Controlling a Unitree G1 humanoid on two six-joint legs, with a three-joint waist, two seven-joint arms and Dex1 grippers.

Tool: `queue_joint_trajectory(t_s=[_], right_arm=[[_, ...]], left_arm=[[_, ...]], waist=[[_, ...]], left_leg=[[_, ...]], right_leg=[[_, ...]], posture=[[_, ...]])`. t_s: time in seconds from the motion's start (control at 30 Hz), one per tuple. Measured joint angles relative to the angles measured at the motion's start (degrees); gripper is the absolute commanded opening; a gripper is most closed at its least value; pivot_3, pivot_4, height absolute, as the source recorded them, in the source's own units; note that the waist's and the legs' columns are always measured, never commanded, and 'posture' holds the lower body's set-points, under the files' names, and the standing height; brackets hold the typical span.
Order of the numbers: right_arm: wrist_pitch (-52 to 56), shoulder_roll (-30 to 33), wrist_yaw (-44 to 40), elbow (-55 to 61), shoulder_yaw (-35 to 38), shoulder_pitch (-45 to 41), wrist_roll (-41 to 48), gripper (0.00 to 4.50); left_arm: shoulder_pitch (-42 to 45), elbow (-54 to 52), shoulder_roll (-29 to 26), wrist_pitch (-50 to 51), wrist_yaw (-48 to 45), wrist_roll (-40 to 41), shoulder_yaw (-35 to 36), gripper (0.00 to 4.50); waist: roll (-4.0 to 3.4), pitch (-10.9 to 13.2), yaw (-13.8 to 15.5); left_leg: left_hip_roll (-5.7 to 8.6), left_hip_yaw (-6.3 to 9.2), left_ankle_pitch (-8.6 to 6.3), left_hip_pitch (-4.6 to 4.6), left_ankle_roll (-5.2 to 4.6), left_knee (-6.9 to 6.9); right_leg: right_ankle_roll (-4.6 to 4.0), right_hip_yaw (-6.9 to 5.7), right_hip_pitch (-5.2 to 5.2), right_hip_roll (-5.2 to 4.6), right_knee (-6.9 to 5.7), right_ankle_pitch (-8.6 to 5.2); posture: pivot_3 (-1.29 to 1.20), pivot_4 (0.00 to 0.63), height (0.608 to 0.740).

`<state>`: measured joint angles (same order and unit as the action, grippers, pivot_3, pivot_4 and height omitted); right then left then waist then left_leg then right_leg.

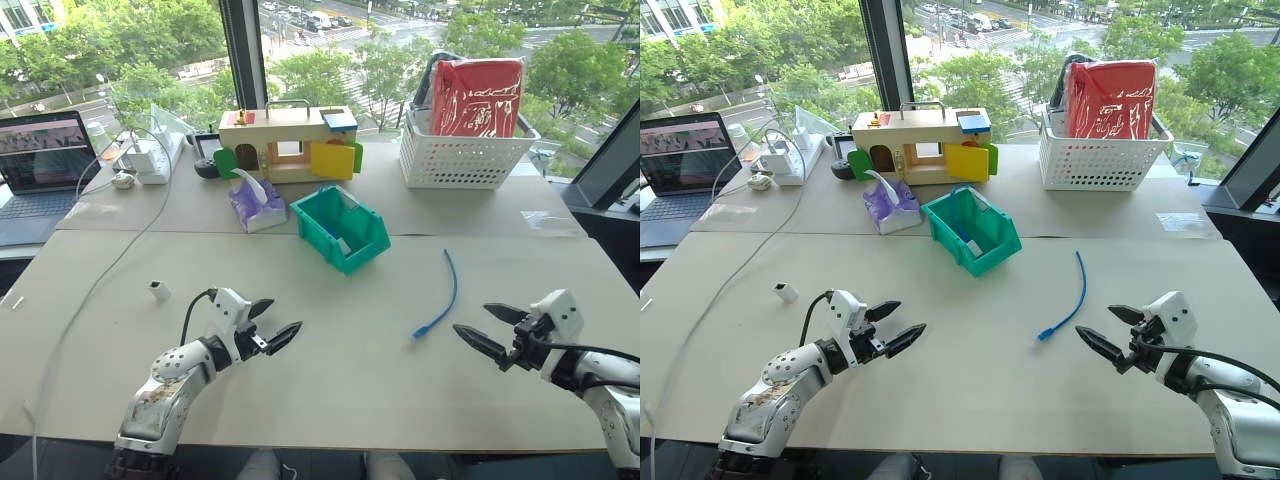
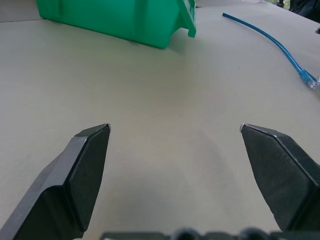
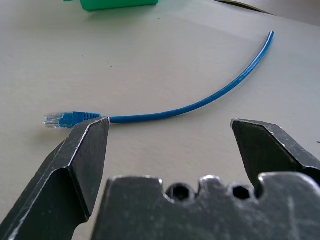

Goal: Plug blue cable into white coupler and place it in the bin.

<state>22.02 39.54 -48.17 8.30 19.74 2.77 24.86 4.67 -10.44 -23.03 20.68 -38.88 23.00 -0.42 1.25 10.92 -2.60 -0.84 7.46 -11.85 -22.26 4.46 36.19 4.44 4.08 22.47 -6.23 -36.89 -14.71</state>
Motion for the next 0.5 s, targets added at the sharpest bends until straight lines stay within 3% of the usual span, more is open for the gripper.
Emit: queue_joint_trajectory(t_s=[0.13, 0.2, 0.3, 0.5], right_arm=[[0.3, 1.2, -0.3, 0.3, -0.7, -1.1, 0.1, 4.50], [2.7, 5.1, -1.8, 3.3, -2.0, -3.3, 0.3, 4.50], [7.2, 10.2, -4.2, 10.1, -3.5, -7.5, 3.0, 4.50], [15.5, 14.0, -6.5, 14.5, -6.1, -14.7, 9.3, 4.50]], left_arm=[[0.7, 0.0, 0.1, -0.3, 0.0, 0.3, 0.8, 4.48], [3.8, -0.2, -0.7, 0.8, -0.4, 2.0, 2.1, 4.48], [7.6, -2.2, -3.8, 3.4, -1.7, 4.4, 4.0, 4.48], [8.6, -4.0, -10.9, 7.7, -6.3, 6.6, 4.6, 4.48]], waist=[[0.00, 0.0, -0.1], [-0.04, 0.0, -0.1], [-0.02, 0.0, -0.2], [0.00, 0.0, 0.1]], left_leg=[[0.00, 0.00, 0.00, 0.01, 0.00, 0.01], [0.01, 0.00, 0.01, 0.01, 0.01, 0.02], [-0.01, 0.02, 0.00, 0.03, 0.00, -0.02], [0.00, 0.02, -0.07, -0.04, -0.11, -0.02]], right_leg=[[0.00, 0.00, 0.00, 0.00, -0.01, 0.00], [0.10, 0.00, 0.00, 0.00, -0.01, -0.06], [0.27, -0.01, -0.03, 0.00, 0.01, -0.16], [0.25, -0.02, -0.07, 0.00, 0.20, -0.15]], posture=[[0.00, 0.150, 0.740], [0.00, 0.150, 0.740], [0.00, 0.150, 0.740], [0.00, 0.150, 0.740]])
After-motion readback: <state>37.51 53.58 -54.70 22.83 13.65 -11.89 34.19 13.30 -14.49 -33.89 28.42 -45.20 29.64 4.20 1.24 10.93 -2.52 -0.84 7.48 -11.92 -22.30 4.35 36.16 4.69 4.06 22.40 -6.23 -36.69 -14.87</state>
